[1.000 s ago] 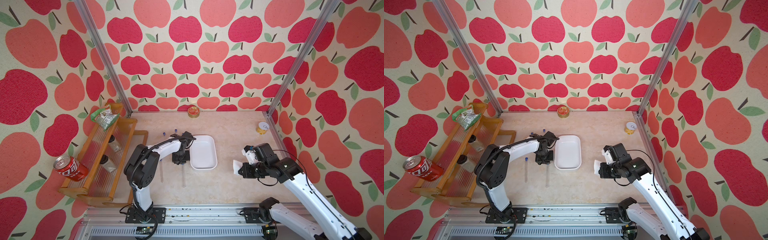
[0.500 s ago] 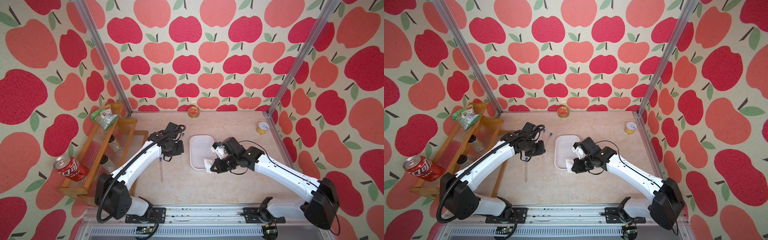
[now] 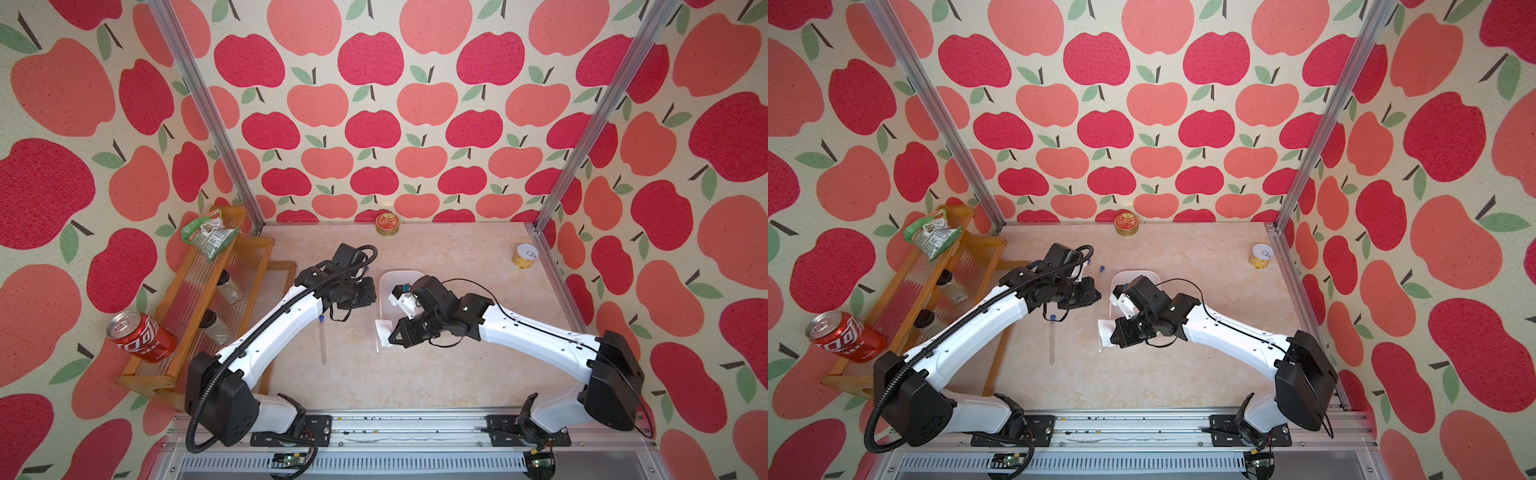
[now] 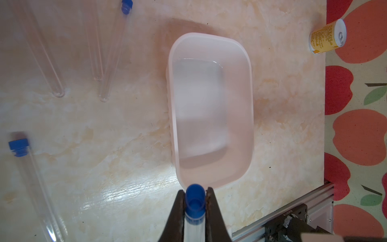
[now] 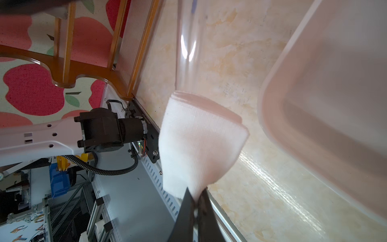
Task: Wipe the exteriors of test tubes
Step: Pick up the test tube at the center of the board, then wipe the dirt from the test tube.
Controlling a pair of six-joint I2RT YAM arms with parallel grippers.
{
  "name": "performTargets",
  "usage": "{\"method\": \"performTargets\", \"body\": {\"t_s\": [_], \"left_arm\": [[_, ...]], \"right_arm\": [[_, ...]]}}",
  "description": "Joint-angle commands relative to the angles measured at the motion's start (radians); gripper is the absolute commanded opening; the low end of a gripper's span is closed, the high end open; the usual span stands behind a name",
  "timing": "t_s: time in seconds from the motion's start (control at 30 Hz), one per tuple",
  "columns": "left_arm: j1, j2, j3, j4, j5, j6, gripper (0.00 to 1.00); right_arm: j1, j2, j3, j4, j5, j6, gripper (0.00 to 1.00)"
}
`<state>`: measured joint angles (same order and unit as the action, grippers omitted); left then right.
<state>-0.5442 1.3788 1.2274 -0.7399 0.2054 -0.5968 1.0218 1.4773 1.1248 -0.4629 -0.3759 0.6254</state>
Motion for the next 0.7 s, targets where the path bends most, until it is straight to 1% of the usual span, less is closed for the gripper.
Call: {"method": "performTargets", "body": {"t_s": [0.0, 0.17, 0.37, 0.57, 0.67], "left_arm": [[-0.005, -0.019, -0.009, 0.037, 0.023, -0.024, 0.02], [-0.018, -0.015, -0.011, 0.044, 0.026, -0.029, 0.01], [-0.039, -0.018, -0.017, 0.051, 0.025, -0.044, 0.00], [-0.053, -0.025, -0.024, 0.056, 0.025, -0.051, 0.00], [-0.058, -0.027, -0.025, 0.057, 0.026, -0.052, 0.00]], "right_arm": [[0.019, -0.019, -0.036, 0.032, 0.016, 0.036, 0.00], [0.018, -0.022, -0.038, 0.029, 0.037, 0.034, 0.00], [-0.020, 0.002, 0.026, -0.008, 0.077, 0.009, 0.00], [-0.071, 0.025, 0.091, -0.047, 0.085, -0.025, 0.00], [-0.075, 0.042, 0.115, -0.066, 0.087, -0.039, 0.00]]}}
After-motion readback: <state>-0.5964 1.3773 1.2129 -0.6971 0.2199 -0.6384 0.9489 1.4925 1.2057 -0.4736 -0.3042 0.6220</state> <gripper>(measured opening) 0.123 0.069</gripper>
